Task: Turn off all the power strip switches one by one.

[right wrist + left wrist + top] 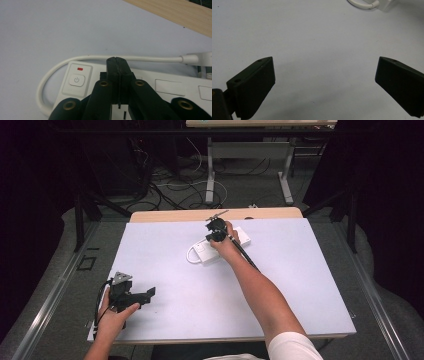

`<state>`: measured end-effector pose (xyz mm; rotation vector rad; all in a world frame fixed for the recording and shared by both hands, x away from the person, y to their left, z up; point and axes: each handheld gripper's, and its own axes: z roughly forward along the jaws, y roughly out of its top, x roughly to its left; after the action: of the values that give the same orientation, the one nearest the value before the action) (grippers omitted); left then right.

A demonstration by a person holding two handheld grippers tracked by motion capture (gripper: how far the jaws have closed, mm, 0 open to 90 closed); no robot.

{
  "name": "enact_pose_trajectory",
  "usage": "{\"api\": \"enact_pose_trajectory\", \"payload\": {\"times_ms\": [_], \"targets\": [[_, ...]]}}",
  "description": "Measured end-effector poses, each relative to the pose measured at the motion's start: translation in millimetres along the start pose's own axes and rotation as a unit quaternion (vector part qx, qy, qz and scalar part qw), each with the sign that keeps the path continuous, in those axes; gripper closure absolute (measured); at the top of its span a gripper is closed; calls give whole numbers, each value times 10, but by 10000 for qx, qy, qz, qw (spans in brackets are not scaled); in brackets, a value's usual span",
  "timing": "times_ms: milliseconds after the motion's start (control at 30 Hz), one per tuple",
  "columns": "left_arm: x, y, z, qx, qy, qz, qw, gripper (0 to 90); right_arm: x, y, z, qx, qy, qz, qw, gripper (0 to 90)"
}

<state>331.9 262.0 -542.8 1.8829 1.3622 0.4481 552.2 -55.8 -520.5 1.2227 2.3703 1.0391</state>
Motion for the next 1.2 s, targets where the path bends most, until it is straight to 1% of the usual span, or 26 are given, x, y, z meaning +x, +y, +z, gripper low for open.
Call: {"api": "enact_pose_trajectory", "payload": {"times_ms": [33,67,100,200,233,267,300,333,400,433,467,500,533,567,633,667,733,767,800,900,933,1000,1100,1133,1167,1200], "targets": [[0,0,0,6,-7,2,10000,28,-28,2,2,-25,-31,-92,9999,900],[0,0,1,9,-9,2,10000,28,-26,-2,-4,-34,-66,48,10000,900],[1,0,2,10,-9,2,10000,28,-39,-1,-6,-38,-48,49,10000,900],[1,0,1,1,-3,-7,10000,28,-71,-2,-3,-19,-142,3,9999,900],[1,0,0,-2,0,-11,10000,29,-75,-3,-1,-10,-143,60,9999,900],[1,-1,1,-6,0,-16,10000,28,-81,-1,-5,76,-179,82,9998,900],[2,-1,1,-1,0,-17,10000,28,-91,-8,3,26,-209,80,9997,900],[2,-1,1,2,-5,-11,10000,28,-109,-4,-14,191,-254,25,9995,900],[5,-2,1,19,-13,7,10000,28,-119,-9,-6,160,-268,41,9995,900],[5,-3,1,24,-18,9,10000,28,-123,-14,9,28,-231,64,9997,900],[5,-3,1,26,-18,12,10000,28,-126,-6,-1,120,-269,53,9996,900],[4,-3,1,25,-19,13,10000,29,-123,-5,-8,149,-291,110,9994,900],[4,-3,0,21,-18,12,10000,29,-134,-14,11,-5,-281,83,9996,900],[4,-3,0,17,-17,11,10000,29,-140,-7,2,87,-290,56,9995,900],[3,-2,-1,14,-12,2,10000,28,-151,-9,3,126,-308,57,9994,900],[1,-6,5,-29,6,-10,10000,28,-159,-17,3,141,-386,56,9991,900],[-1,-7,7,-51,11,-16,10000,29,-169,-23,5,147,-374,99,9991,900],[-1,-7,7,-52,10,-15,10000,28,-179,-25,9,144,-404,52,9991,900],[0,-3,0,-4,-9,-15,10000,28,-186,-29,14,92,-355,64,9993,900],[0,-6,5,-52,14,-11,10000,28,-189,-30,17,207,-402,57,9990,900],[3,-4,0,-17,-1,-3,10000,28,-181,-35,20,251,-404,129,9988,900],[5,-2,-3,-13,-1,1,10000,28,-187,-46,31,172,-380,108,9991,900],[0,-5,1,-54,12,-2,10000,28,-191,-47,32,168,-365,110,9991,900],[-1,-5,2,-60,10,-8,10000,29,-190,-55,44,54,-336,170,9993,900],[-5,-5,3,-72,9,-23,10000,29,-194,-50,33,152,-354,135,9992,900],[-4,-5,3,-74,10,-22,10000,29,-196,-51,33,147,-347,138,9992,900]]}}
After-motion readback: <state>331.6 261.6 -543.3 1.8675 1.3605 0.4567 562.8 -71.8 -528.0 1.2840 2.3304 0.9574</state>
